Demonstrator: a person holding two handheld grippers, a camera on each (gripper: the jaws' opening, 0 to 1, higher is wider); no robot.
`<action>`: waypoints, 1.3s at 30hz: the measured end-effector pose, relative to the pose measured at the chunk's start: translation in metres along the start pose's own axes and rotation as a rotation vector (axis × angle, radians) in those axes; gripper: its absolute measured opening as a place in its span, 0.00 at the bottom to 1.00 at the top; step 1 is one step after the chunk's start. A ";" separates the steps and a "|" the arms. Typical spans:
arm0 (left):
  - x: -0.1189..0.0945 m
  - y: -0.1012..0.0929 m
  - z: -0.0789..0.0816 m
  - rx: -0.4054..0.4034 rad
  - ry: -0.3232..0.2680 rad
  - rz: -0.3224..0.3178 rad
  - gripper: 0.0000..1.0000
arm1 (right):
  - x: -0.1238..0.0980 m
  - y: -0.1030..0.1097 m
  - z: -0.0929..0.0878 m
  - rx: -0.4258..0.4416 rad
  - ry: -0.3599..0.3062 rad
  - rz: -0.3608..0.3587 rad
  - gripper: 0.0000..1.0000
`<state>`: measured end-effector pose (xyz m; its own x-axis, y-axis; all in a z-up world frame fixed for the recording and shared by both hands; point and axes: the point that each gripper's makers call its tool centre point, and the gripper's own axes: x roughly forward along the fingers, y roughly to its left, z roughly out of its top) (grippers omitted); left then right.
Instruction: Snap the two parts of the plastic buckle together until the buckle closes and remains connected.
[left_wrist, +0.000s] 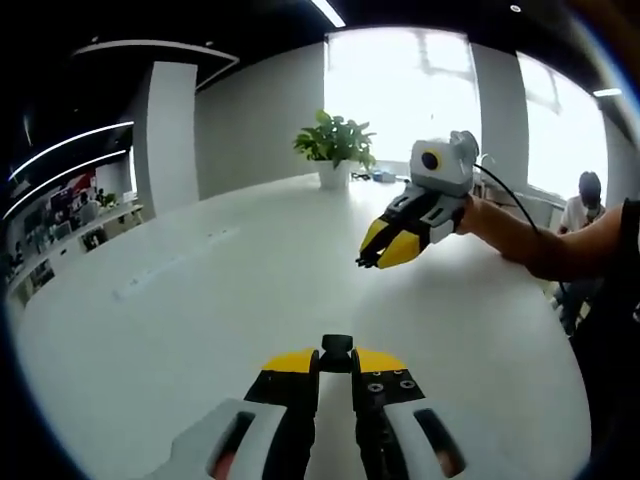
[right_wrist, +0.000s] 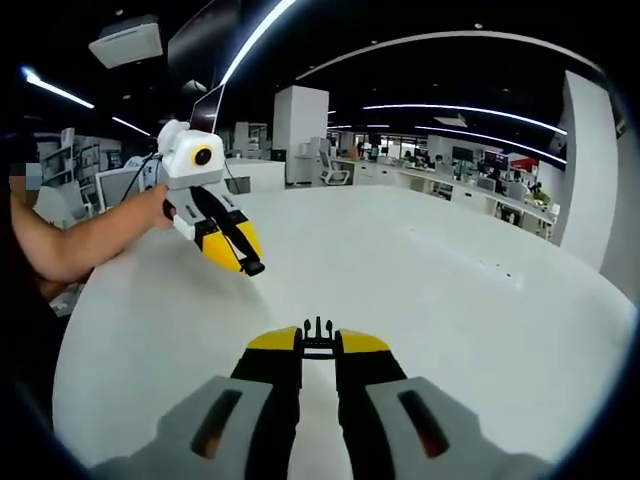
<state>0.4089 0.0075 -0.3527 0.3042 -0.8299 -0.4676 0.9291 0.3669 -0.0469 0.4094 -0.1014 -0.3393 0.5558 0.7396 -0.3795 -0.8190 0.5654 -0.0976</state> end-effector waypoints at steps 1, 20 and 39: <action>0.000 0.000 0.000 -0.008 -0.004 -0.006 0.11 | 0.001 0.001 -0.001 -0.001 0.001 0.005 0.11; 0.005 -0.005 -0.006 -0.008 0.008 -0.042 0.11 | 0.002 0.007 -0.005 -0.009 0.013 0.045 0.11; 0.008 -0.014 -0.009 0.007 0.026 -0.091 0.11 | 0.005 0.026 -0.009 -0.044 0.028 0.133 0.11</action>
<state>0.3967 -0.0007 -0.3637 0.2134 -0.8484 -0.4844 0.9539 0.2881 -0.0843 0.3896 -0.0867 -0.3517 0.4386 0.7961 -0.4168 -0.8908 0.4464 -0.0848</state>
